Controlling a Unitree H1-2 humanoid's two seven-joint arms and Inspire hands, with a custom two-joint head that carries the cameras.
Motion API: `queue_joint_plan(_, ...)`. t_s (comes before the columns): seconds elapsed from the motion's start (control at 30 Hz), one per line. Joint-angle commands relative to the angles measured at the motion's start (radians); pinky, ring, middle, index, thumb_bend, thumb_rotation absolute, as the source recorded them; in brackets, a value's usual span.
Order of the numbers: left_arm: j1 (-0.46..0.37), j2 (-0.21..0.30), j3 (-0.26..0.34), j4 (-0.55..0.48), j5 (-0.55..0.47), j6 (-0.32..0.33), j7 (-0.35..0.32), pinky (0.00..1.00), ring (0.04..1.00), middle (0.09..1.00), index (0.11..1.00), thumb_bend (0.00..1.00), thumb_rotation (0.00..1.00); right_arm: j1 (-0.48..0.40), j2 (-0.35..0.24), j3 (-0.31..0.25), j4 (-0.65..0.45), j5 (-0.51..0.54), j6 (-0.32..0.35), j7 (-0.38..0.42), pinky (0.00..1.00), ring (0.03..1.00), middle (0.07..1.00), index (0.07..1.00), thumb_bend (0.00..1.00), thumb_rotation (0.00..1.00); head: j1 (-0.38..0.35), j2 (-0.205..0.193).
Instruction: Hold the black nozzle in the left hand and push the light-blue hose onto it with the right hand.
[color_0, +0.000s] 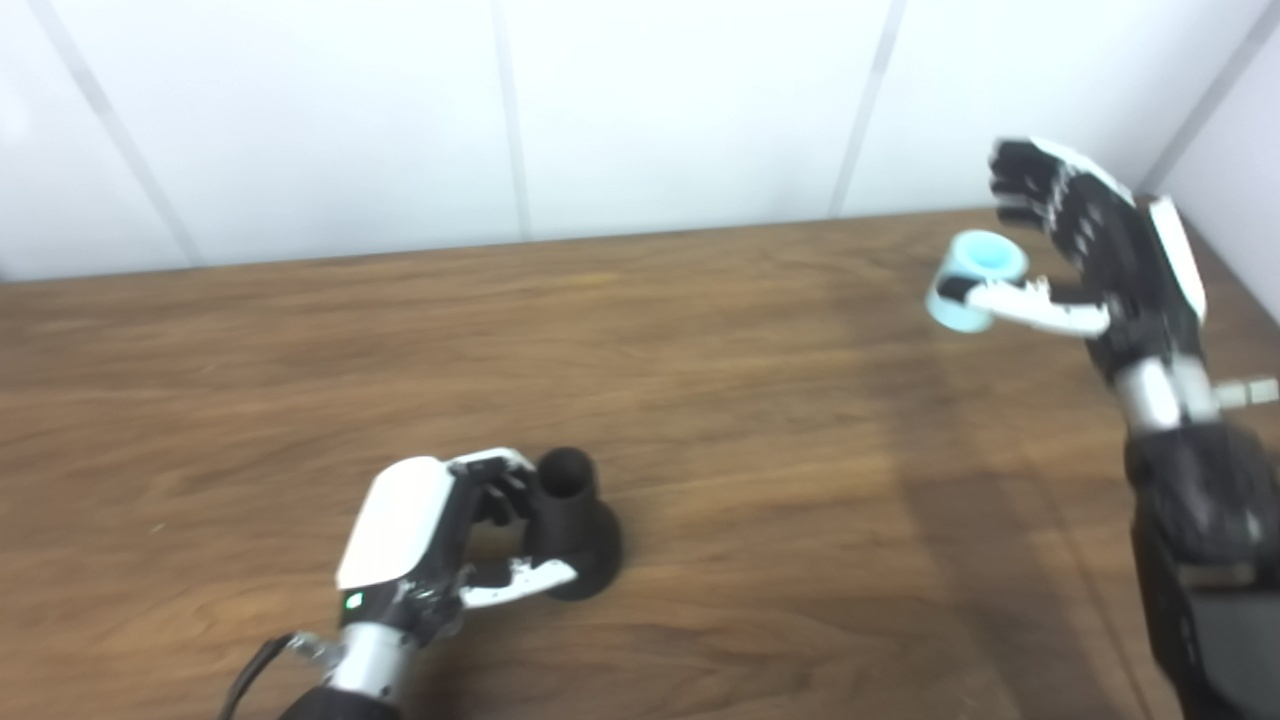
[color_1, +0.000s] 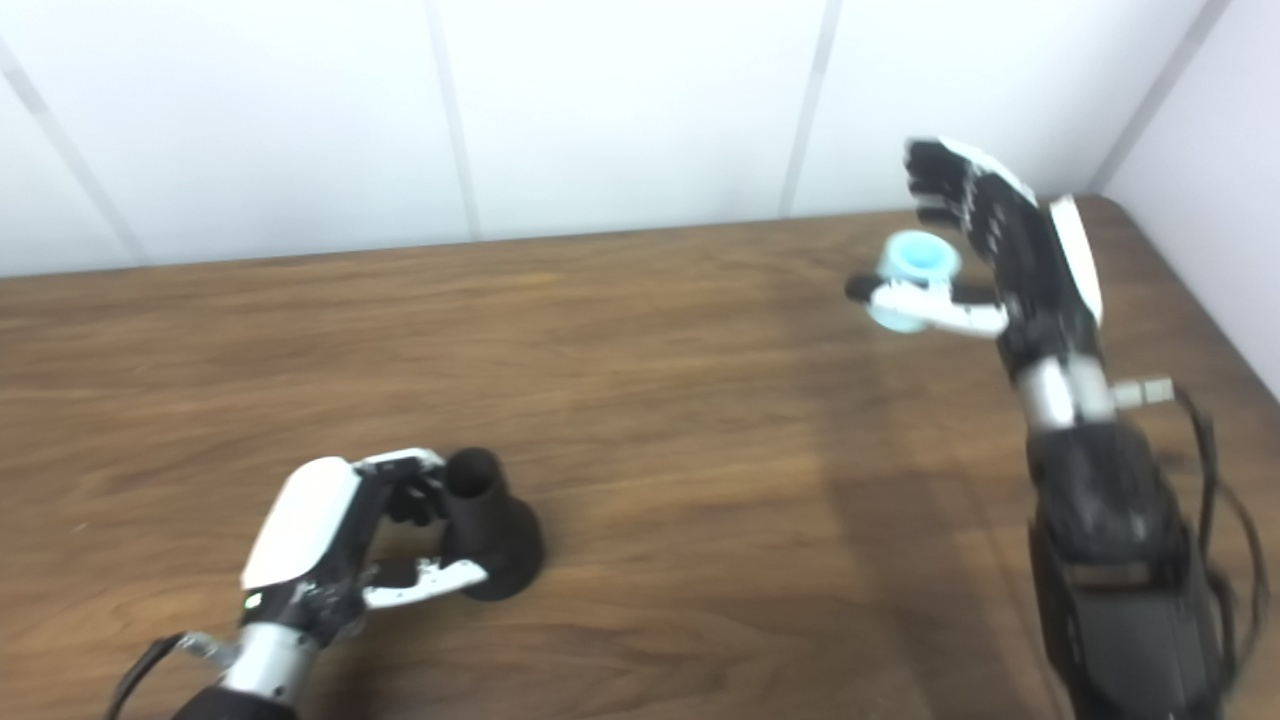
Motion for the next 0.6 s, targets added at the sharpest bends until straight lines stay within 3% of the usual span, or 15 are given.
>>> queue_joint_plan(0.0, 0.007, 0.007, 0.008, -0.005, 0.016, 0.005, -0.013, 0.47, 0.464, 0.486, 0.49, 0.5, 0.0, -0.076, -0.083, 0.004, -0.03, -0.068, 0.033, 0.011, 0.73, 0.779, 0.809, 0.733, 0.88, 0.02, -0.023, -0.004)
queue_joint_plan(0.13, 0.005, 0.008, 0.016, 0.0, 0.012, 0.004, -0.019, 0.45, 0.45, 0.484, 0.495, 0.5, 0.0, -0.128, -0.159, 0.048, 0.018, -0.193, 0.08, 0.019, 0.73, 0.815, 0.813, 0.728, 0.92, 0.0, -0.064, -0.017)
queue_joint_plan(0.3, 0.003, 0.009, 0.021, 0.003, 0.01, -0.008, -0.015, 0.45, 0.459, 0.491, 0.488, 0.5, 0.0, -0.187, -0.27, 0.146, 0.115, -0.343, 0.105, 0.076, 0.76, 0.85, 0.852, 0.75, 0.92, 0.0, -0.078, -0.022)
queue_joint_plan(0.43, 0.003, 0.009, 0.025, 0.004, 0.015, -0.003, -0.021, 0.44, 0.446, 0.487, 0.493, 0.5, 0.0, -0.251, -0.347, 0.235, 0.249, -0.424, 0.046, 0.127, 0.76, 0.852, 0.838, 0.744, 0.93, 0.01, -0.056, -0.018)
queue_joint_plan(0.57, 0.006, 0.011, 0.027, 0.004, 0.012, -0.004, -0.024, 0.46, 0.453, 0.485, 0.493, 0.5, 0.0, -0.324, -0.37, 0.326, 0.363, -0.48, 0.024, 0.186, 0.73, 0.832, 0.816, 0.745, 0.98, 0.0, -0.06, -0.019)
